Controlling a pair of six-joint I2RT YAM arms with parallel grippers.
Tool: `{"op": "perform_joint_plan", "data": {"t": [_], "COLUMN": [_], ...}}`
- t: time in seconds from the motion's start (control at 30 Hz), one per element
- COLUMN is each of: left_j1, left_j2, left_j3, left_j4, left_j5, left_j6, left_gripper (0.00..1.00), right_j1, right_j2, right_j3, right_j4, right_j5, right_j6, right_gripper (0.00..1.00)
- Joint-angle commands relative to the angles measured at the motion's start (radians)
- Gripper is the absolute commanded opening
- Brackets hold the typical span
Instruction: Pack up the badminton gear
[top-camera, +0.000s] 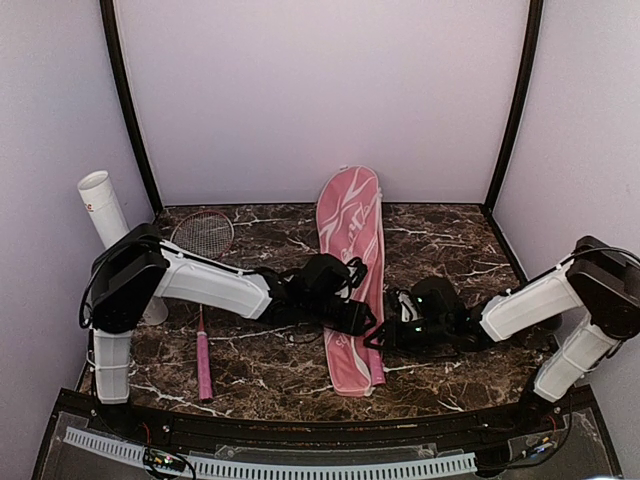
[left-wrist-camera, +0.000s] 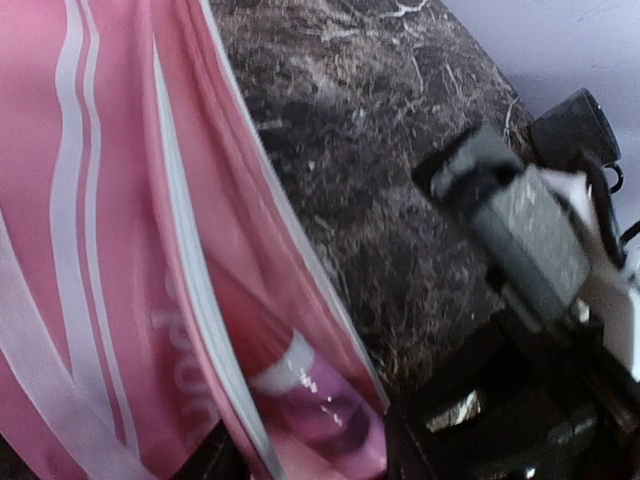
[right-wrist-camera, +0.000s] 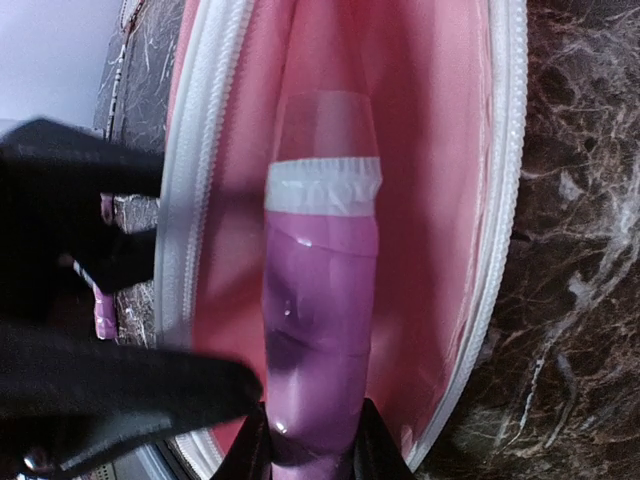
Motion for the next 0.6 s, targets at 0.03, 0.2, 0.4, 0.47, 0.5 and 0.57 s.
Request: {"op": "perform_joint_plan", "data": {"t": [0.03, 0.2, 0.4, 0.47, 0.5, 0.57], "left_j1": [-0.037, -0.067, -0.081, -0.083, -0.083, -0.083], "left_j2": [-0.13, -0.166, -0.114, -0.107, -0.105, -0.102], "left_j3": [-0.092, -0.14, -0.137, -0.134, -0.134, -0.133], "left_j4": [-0.073, -0.052, -0.034, -0.048, -0.057, -0.077], "left_j5": [0.008, 0.044, 0.072, 0.059, 0.052, 0.039], "left_j6": [-0.053, -0.111, -0.15, -0.157, -0.161, -0.168], "left_gripper": [0.52, 0.57, 0.54, 0.54, 0.53, 0.51], "right_j1": [0.013, 0.02, 0.03, 0.034, 0.036, 0.04], "right_j2": [0.008, 0.025, 0.069, 0.072, 0.07, 0.068], "right_j3": [0.018, 0.022, 0.03, 0.034, 0.036, 0.036], "right_j4": [0.112, 0.126, 0.152, 0.156, 0.155, 0.155], "right_j5": [0.094, 0.091, 0.079, 0.08, 0.083, 0.089], "right_j6": [-0.008, 0.006, 0.021, 0.023, 0.024, 0.027], "right_gripper": [0.0, 0.0, 0.0, 0.0, 0.0, 0.0]}}
